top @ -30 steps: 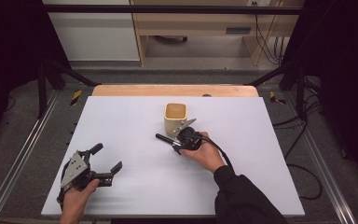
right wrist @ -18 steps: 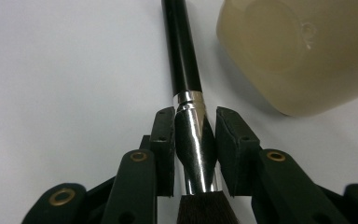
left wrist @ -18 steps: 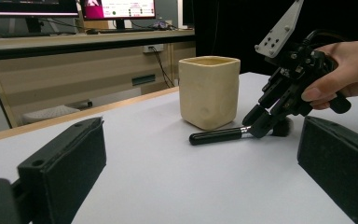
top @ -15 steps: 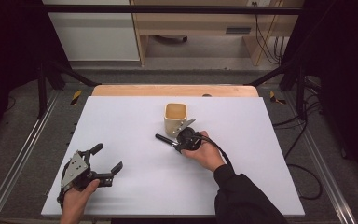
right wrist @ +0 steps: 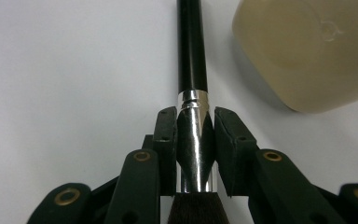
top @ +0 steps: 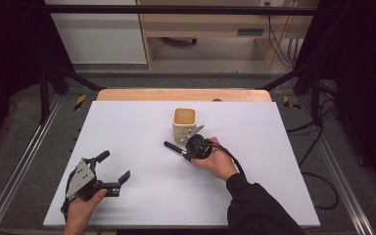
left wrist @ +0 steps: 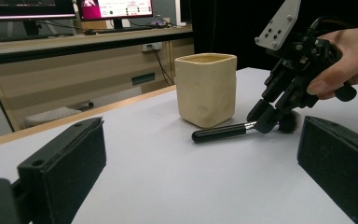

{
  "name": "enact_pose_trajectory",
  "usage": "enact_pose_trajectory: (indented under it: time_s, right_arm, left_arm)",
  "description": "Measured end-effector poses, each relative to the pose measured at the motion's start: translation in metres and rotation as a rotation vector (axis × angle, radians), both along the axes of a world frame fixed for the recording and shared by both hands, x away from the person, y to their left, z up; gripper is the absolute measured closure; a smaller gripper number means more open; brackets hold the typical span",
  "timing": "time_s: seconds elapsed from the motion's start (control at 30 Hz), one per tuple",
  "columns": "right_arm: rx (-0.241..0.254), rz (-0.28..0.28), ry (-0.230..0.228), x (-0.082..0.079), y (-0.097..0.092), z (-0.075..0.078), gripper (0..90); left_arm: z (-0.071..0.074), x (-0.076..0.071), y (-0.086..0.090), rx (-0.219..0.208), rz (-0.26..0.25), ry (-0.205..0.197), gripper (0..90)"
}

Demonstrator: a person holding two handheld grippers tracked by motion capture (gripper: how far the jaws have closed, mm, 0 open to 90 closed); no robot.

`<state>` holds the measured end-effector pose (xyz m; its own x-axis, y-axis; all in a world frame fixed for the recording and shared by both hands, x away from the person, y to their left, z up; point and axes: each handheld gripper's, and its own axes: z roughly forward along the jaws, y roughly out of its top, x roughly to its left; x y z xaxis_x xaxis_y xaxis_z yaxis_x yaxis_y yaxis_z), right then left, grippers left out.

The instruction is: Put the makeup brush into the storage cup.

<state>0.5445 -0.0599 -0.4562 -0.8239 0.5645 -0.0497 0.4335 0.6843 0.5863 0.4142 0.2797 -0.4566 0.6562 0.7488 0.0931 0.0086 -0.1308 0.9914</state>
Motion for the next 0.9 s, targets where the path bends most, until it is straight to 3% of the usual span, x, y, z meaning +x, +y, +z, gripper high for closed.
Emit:
enact_pose_trajectory:
  time_s: [0.13, 0.23, 0.5, 0.7, 0.9]
  right_arm:
    - [0.005, 0.008, -0.001, -0.004, -0.003, 0.006, 71.1]
    - [-0.001, 0.020, -0.006, -0.008, -0.005, 0.011, 71.1]
    - [-0.011, 0.062, -0.019, -0.022, -0.018, 0.033, 71.1]
    - [-0.027, 0.077, -0.029, -0.028, -0.027, 0.052, 71.1]
    - [-0.030, 0.089, -0.022, -0.030, -0.030, 0.067, 71.1]
  left_arm:
    - [0.002, 0.000, -0.004, 0.024, 0.005, -0.006, 1.1]
    - [0.008, -0.003, -0.012, 0.144, 0.021, -0.019, 1.4]
    - [0.024, -0.001, -0.047, 0.253, -0.039, -0.094, 1.7]
    - [0.032, 0.006, -0.079, 0.409, -0.085, -0.139, 2.4]
    - [0.040, 0.014, -0.104, 0.483, -0.107, -0.190, 3.5]
